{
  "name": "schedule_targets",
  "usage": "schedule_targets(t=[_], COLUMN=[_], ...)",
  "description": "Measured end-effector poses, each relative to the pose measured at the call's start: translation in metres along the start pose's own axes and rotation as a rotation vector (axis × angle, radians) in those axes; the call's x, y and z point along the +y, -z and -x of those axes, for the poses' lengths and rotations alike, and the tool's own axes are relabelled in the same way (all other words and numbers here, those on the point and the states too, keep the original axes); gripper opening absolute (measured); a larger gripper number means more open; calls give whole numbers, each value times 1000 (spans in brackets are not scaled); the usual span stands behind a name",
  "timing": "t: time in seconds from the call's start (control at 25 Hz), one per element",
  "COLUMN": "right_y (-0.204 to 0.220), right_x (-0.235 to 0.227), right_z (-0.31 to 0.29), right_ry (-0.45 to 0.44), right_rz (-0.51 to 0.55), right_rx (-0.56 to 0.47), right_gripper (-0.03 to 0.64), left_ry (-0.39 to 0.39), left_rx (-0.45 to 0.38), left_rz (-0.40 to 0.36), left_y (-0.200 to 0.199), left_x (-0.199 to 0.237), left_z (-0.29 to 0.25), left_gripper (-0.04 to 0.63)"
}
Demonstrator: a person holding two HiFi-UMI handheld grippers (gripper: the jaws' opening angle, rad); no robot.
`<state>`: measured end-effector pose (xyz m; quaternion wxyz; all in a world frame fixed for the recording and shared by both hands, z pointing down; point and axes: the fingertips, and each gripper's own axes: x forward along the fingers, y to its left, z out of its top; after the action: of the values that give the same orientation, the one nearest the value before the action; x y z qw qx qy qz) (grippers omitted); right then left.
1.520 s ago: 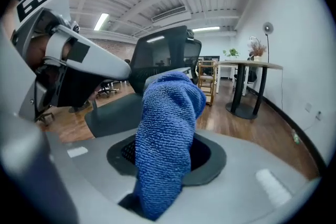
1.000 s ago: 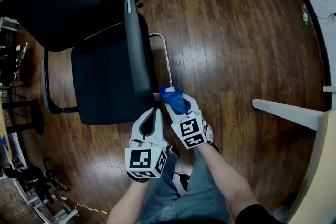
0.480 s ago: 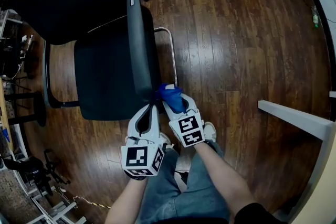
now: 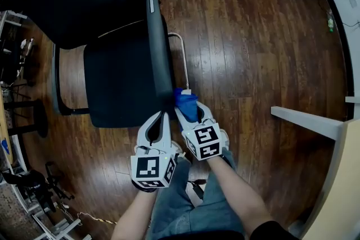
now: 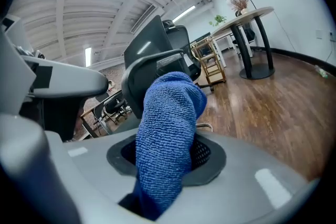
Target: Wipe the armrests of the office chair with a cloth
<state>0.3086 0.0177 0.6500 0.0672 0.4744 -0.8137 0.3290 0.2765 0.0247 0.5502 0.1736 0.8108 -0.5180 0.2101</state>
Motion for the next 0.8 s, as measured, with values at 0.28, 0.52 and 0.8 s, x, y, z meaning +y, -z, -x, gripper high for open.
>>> schedule_targets(t=[0.28, 0.52, 0.8], right_y=[-40, -67, -78], right_x=[12, 21, 15], right_z=[23, 28, 30], right_ry=[61, 123, 118], right_rz=[2, 65, 118], right_rx=[-31, -11, 2], right_gripper=[141, 141, 141], left_ry=[65, 154, 210], left_rx=[-22, -42, -98], left_rz=[16, 6, -47], left_y=[-28, -57, -93], left_x=[0, 8, 19], left_z=[11, 14, 1], left_gripper=[3, 3, 3])
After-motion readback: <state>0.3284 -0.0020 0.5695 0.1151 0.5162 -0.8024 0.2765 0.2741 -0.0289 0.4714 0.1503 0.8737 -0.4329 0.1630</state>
